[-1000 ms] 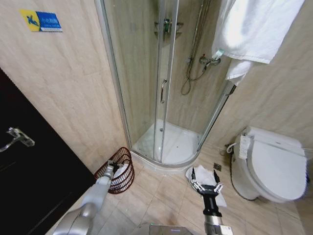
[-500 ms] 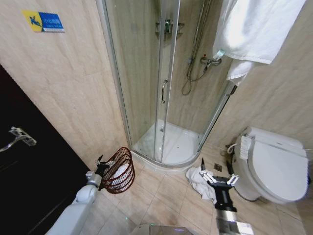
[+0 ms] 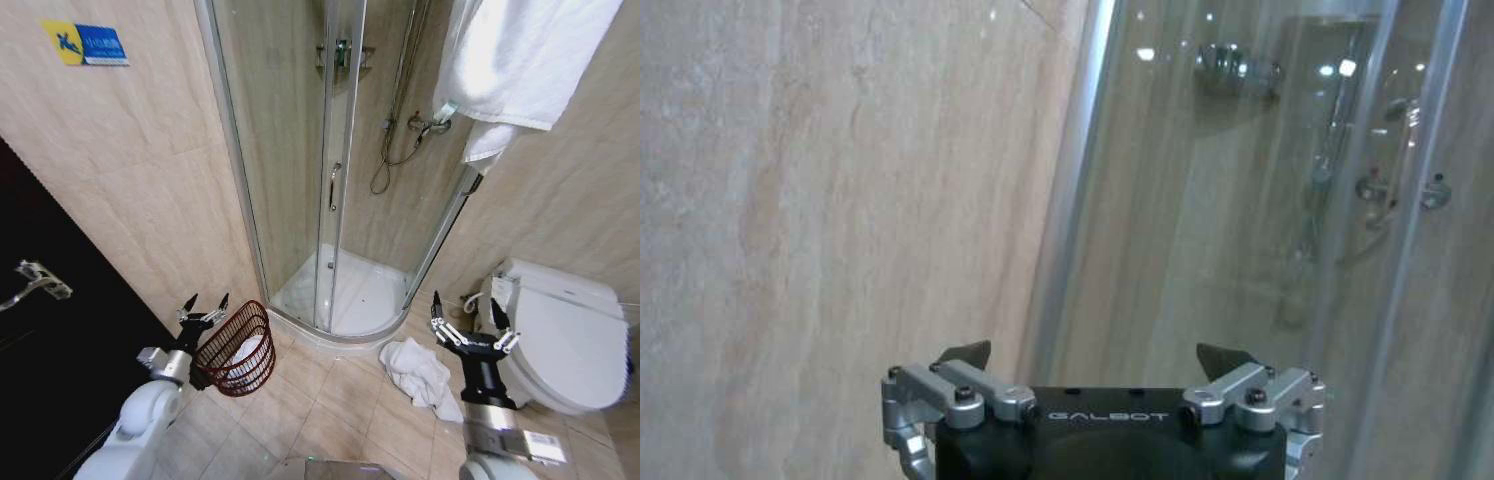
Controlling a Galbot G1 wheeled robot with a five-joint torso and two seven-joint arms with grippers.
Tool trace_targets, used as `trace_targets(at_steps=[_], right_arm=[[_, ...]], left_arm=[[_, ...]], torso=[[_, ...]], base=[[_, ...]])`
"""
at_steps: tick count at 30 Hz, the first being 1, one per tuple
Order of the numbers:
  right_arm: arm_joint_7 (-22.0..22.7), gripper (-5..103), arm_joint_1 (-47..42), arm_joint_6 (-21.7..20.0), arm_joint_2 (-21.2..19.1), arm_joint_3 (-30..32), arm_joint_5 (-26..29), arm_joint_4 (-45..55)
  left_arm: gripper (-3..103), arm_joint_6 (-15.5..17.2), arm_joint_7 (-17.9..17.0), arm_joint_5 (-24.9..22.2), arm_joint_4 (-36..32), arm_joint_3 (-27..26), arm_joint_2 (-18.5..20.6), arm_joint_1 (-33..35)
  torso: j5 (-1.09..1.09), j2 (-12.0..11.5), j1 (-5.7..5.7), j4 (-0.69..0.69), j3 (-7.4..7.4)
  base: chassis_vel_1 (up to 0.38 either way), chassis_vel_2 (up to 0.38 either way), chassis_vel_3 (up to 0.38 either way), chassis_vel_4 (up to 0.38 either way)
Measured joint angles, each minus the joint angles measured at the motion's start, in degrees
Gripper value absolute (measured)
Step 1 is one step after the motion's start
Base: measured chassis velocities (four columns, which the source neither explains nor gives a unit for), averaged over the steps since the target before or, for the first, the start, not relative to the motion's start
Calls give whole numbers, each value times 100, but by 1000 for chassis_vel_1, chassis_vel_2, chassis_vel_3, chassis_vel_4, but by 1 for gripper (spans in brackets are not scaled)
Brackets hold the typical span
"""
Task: Discard the used towel into the hamper.
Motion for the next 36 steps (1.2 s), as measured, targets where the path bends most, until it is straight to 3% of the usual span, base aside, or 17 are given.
trace_targets(at_steps=[2, 6, 11, 17, 29, 34, 36], right_arm=[[4, 100, 103, -82, 0, -20, 37, 13], [1, 100, 184, -131, -27, -30, 94, 11], [-20, 100, 240, -178, -66, -31, 163, 25], [-29, 100, 301, -254, -118, 24, 235, 80], [-47, 100, 312, -304, -263, 258, 443, 101], [-198, 100, 472, -660, -619, 689, 930, 101], [-236, 100, 599, -808, -1008, 1148, 1293, 101]], left_arm=[[100, 280, -109, 20, -540, -18, -251, 238], [100, 510, -178, 219, -1159, 125, -572, 475], [100, 551, -284, 623, -1595, 333, -850, 652], [100, 538, -284, 998, -1704, 457, -1016, 734], [100, 544, -255, 1085, -1641, 514, -1083, 720], [100, 540, -252, 1084, -1627, 514, -1078, 714], [100, 538, -251, 1082, -1621, 514, -1075, 711]], torso=[[-2, 0, 0, 0, 0], [0, 0, 1, 0, 0], [0, 0, 1, 0, 1], [0, 0, 1, 0, 1], [-1, 0, 1, -1, 1], [0, 1, 1, -1, 1], [0, 1, 1, 0, 1]], base=[[0, 0, 0, 0], [0, 0, 0, 0], [0, 0, 0, 0], [0, 0, 0, 0], [0, 0, 0, 0], [0, 0, 0, 0], [0, 0, 0, 0]])
